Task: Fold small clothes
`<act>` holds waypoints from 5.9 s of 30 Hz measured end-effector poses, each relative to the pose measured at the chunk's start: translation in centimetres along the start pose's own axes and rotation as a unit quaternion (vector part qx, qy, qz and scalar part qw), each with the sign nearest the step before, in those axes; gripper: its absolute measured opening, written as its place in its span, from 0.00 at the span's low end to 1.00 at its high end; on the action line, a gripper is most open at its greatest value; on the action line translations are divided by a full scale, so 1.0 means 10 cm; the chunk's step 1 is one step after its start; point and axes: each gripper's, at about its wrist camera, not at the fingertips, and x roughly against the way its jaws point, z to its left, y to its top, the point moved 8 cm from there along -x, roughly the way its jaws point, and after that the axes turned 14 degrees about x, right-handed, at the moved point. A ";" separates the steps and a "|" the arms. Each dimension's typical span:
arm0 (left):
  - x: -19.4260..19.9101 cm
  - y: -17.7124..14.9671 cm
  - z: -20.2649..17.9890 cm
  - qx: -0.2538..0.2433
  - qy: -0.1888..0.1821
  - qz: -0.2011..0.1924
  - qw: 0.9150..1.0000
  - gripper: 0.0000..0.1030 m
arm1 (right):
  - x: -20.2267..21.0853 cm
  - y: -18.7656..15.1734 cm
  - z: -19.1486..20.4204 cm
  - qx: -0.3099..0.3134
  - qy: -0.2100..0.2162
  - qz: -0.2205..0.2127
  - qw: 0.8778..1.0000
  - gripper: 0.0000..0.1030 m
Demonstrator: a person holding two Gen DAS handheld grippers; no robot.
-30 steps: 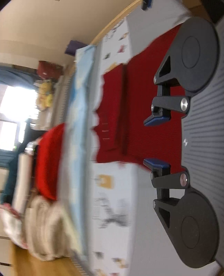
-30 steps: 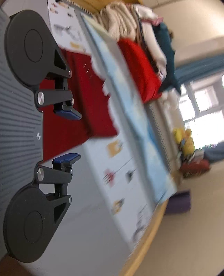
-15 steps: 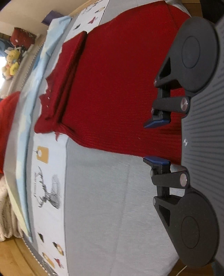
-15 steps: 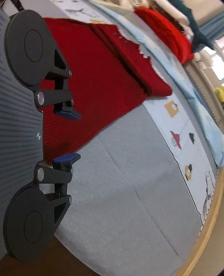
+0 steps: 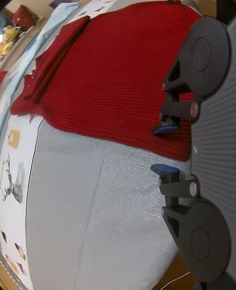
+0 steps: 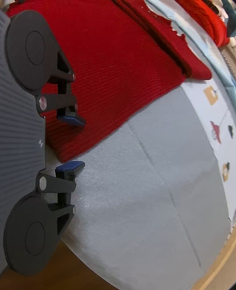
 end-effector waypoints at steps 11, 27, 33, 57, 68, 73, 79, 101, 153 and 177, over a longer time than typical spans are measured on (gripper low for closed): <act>-0.04 -0.04 -0.06 -0.025 0.002 -0.010 1.000 0.33 | -0.04 0.02 0.14 0.047 -0.001 -0.013 0.999 0.26; 0.02 -0.08 -0.17 -0.054 -0.014 -0.022 0.998 0.11 | 0.01 0.05 0.22 0.065 0.016 -0.026 0.997 0.11; 0.09 -0.04 -0.18 -0.038 -0.035 -0.021 0.998 0.12 | 0.24 0.15 0.16 0.009 0.073 -0.070 0.995 0.10; 0.33 -0.05 -0.27 -0.072 -0.051 -0.043 0.995 0.10 | 0.36 0.10 0.19 0.036 0.065 -0.069 0.995 0.10; 1.57 0.18 -0.56 -0.085 -0.173 -0.119 0.974 0.08 | 1.68 0.36 0.29 0.062 0.177 -0.221 0.957 0.08; 2.12 0.18 -0.40 -0.050 -0.253 -0.117 0.959 0.07 | 2.33 0.23 0.09 0.042 0.212 -0.268 0.939 0.08; 2.23 0.55 -0.30 -0.002 -0.290 -0.119 0.950 0.07 | 2.57 0.23 -0.16 0.004 0.240 -0.294 0.925 0.08; -0.26 2.06 -0.72 0.021 -0.142 -0.095 0.985 0.06 | 0.17 1.70 0.13 -0.036 0.120 -0.188 0.974 0.08; -0.28 1.82 -1.34 -0.098 -0.119 -0.120 0.981 0.54 | -0.11 1.76 0.35 -0.021 0.035 -0.169 0.985 0.26; 0.13 1.17 -0.38 0.048 -0.084 -0.052 0.994 0.42 | 0.17 0.74 0.11 -0.091 0.089 -0.073 0.989 0.44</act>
